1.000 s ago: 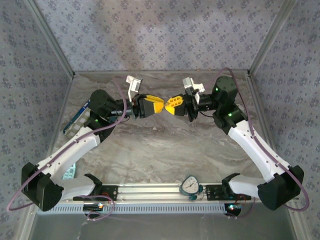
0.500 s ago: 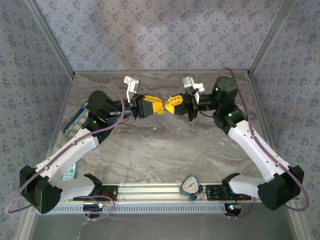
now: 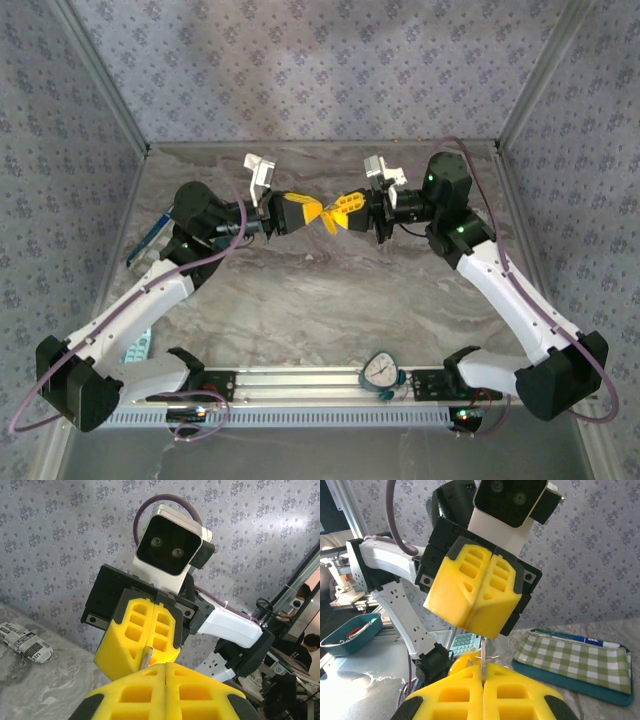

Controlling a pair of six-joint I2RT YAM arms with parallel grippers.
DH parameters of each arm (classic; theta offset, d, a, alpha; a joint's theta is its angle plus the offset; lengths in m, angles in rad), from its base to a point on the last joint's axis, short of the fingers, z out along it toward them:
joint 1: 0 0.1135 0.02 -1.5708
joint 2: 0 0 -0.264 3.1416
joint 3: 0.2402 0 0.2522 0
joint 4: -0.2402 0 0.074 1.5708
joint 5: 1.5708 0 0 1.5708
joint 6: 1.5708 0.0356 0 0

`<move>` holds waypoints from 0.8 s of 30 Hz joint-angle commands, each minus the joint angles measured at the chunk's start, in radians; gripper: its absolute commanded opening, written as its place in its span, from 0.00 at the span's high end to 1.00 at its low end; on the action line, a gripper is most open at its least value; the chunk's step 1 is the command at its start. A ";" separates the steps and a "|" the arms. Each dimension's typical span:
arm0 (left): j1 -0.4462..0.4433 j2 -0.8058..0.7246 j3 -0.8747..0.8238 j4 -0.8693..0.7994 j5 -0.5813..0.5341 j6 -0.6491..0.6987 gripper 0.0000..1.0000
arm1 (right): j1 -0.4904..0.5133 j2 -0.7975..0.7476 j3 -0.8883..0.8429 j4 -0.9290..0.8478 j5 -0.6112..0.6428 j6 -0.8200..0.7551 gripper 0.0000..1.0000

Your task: Remove the keys from the keyring

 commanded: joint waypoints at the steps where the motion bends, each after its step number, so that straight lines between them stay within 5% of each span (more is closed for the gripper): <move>1: 0.002 -0.030 -0.001 -0.019 0.001 0.036 0.92 | 0.001 -0.021 0.031 -0.037 0.019 -0.031 1.00; 7: 0.007 -0.039 -0.010 -0.035 -0.014 0.046 0.92 | 0.004 -0.026 0.070 -0.051 0.021 -0.041 1.00; 11: 0.019 -0.047 -0.017 -0.067 -0.027 0.058 0.76 | 0.007 -0.028 0.071 -0.061 0.016 -0.050 1.00; 15: 0.022 -0.052 -0.029 -0.062 -0.029 0.056 0.41 | 0.012 -0.029 0.073 -0.066 0.008 -0.049 1.00; 19: 0.020 -0.052 -0.030 -0.070 -0.025 0.067 0.29 | 0.016 -0.030 0.081 -0.084 0.035 -0.052 1.00; 24: -0.021 -0.154 -0.069 -0.298 -0.302 0.308 0.16 | 0.047 -0.015 0.152 -0.289 0.241 -0.096 1.00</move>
